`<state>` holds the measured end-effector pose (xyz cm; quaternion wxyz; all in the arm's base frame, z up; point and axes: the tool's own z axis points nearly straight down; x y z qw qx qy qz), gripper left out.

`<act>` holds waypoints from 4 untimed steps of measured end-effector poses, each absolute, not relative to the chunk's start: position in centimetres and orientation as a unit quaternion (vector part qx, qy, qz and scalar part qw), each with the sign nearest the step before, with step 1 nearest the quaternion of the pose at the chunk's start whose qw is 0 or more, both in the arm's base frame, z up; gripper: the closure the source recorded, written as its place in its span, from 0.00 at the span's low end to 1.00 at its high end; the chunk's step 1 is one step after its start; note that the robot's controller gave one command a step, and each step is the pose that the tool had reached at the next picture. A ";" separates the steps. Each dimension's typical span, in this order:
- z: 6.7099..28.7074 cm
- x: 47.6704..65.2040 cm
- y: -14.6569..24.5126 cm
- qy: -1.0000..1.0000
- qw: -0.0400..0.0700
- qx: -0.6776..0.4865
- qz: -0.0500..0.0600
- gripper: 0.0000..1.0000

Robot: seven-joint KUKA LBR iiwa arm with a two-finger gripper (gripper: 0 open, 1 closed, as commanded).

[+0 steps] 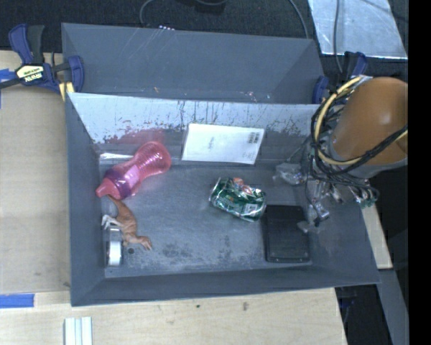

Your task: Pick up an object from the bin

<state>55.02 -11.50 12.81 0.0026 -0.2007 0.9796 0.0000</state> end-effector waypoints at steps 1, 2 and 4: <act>11.2 55.6 -11.4 0.981 0.003 -0.192 0.000 0.00; 14.4 55.4 -11.4 0.985 -0.002 -0.170 0.003 0.00; 8.4 58.4 -13.7 0.937 0.005 -0.348 -0.001 1.00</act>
Offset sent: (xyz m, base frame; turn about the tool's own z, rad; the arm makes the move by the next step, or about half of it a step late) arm 0.0080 -0.0030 0.1295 0.1501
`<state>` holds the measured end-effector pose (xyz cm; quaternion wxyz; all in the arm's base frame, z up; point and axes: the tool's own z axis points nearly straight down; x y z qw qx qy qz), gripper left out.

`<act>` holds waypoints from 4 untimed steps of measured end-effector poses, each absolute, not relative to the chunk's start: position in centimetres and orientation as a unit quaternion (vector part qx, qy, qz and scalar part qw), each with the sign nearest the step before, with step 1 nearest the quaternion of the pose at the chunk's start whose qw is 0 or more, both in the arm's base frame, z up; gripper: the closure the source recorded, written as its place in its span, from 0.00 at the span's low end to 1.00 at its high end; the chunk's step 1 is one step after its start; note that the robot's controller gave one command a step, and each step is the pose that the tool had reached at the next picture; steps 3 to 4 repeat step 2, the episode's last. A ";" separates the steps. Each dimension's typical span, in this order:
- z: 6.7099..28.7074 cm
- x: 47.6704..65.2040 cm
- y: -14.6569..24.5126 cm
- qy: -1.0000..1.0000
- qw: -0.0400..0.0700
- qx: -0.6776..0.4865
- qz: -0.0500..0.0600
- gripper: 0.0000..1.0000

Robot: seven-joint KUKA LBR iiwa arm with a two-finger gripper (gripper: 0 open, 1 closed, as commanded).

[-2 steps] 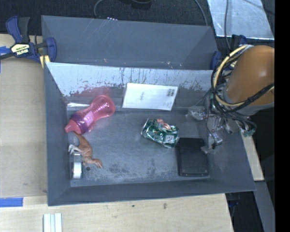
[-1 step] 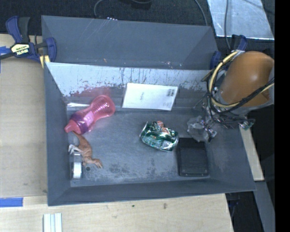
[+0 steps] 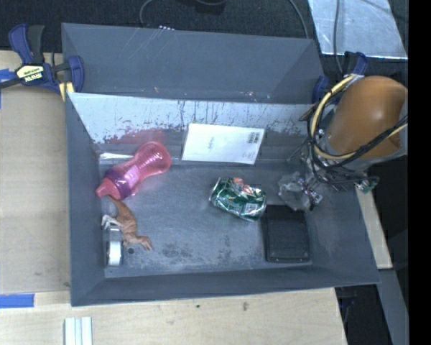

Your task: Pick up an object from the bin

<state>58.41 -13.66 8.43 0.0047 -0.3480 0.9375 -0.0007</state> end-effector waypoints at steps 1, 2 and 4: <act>12.8 58.7 -13.8 0.940 0.002 -0.342 0.001 1.00; 18.8 58.9 -14.4 0.958 0.006 -0.288 0.000 1.00; 18.8 58.9 -14.4 0.958 0.006 -0.288 0.000 1.00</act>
Offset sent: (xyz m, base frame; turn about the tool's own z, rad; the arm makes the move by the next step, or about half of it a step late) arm 0.0048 -0.0092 0.1190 0.1418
